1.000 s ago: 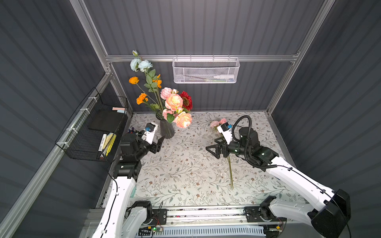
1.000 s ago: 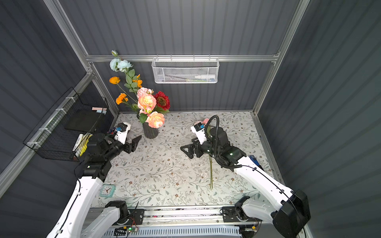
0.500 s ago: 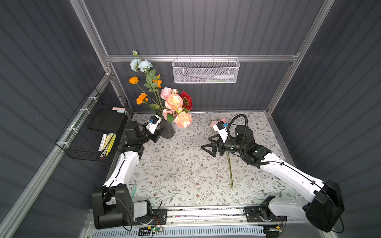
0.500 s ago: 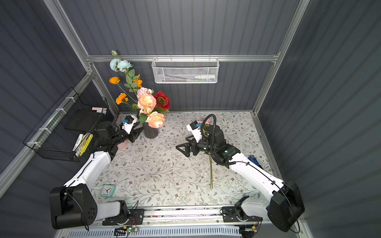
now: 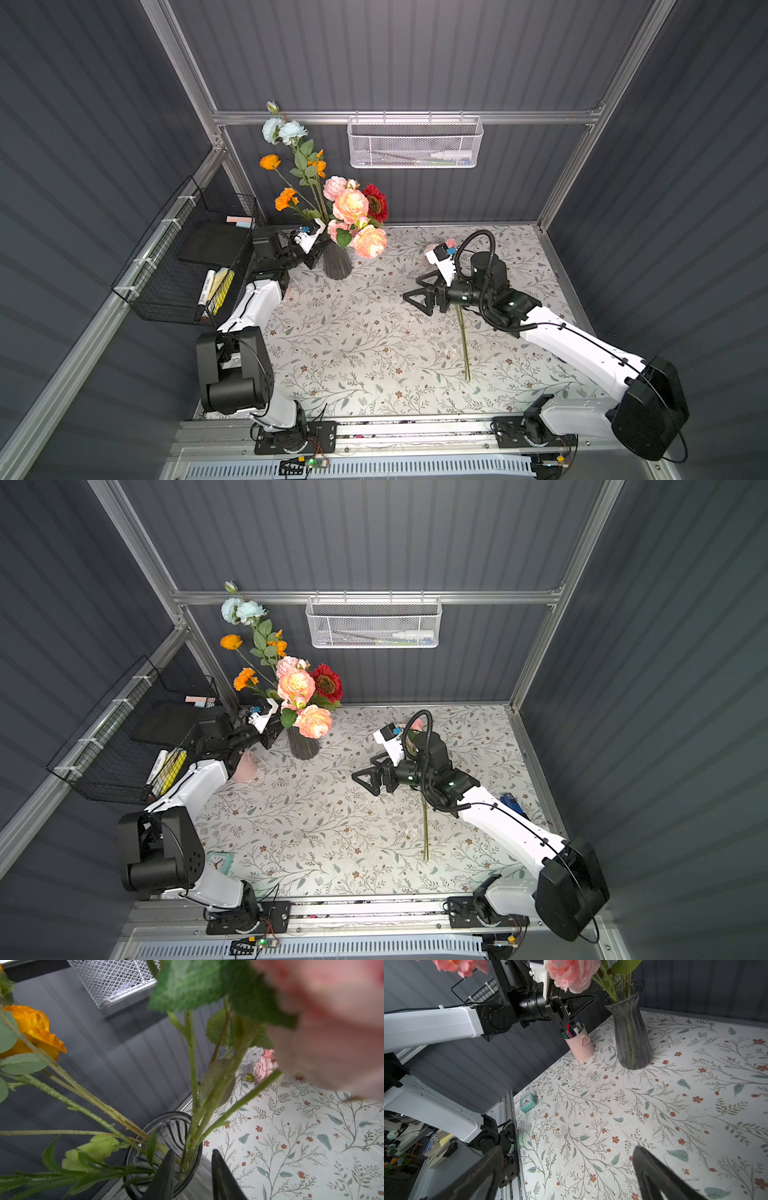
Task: Pick out pink flowers from the vase
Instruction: Pick up the flower from the vase.
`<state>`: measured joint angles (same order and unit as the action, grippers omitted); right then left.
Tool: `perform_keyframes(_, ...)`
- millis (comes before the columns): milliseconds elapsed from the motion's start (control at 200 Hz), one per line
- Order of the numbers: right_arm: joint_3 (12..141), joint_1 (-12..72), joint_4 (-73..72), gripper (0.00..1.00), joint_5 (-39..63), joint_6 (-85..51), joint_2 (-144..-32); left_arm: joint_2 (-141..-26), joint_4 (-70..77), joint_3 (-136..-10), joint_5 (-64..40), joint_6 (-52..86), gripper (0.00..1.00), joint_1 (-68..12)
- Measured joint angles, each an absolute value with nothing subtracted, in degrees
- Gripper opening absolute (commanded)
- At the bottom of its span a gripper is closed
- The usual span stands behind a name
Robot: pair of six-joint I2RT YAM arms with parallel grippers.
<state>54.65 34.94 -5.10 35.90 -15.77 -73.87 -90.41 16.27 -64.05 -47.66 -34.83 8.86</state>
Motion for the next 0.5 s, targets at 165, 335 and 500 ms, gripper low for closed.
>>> perform_keyframes(165,55.2,34.9,-5.0,0.99,35.9,-15.6,-73.9,-93.7,16.1,-67.5,-50.9,-34.9,0.34,9.0)
perform_keyframes(335,55.5,34.9,-5.0,0.99,35.9,-15.4,-74.5,-94.9,15.7,-68.4,-53.1,-35.1,0.35,9.0)
perform_keyframes(500,56.3,34.9,-5.0,0.99,36.1,-15.4,-75.7,-95.1,15.3,-68.6,-54.1,-35.5,0.35,9.0)
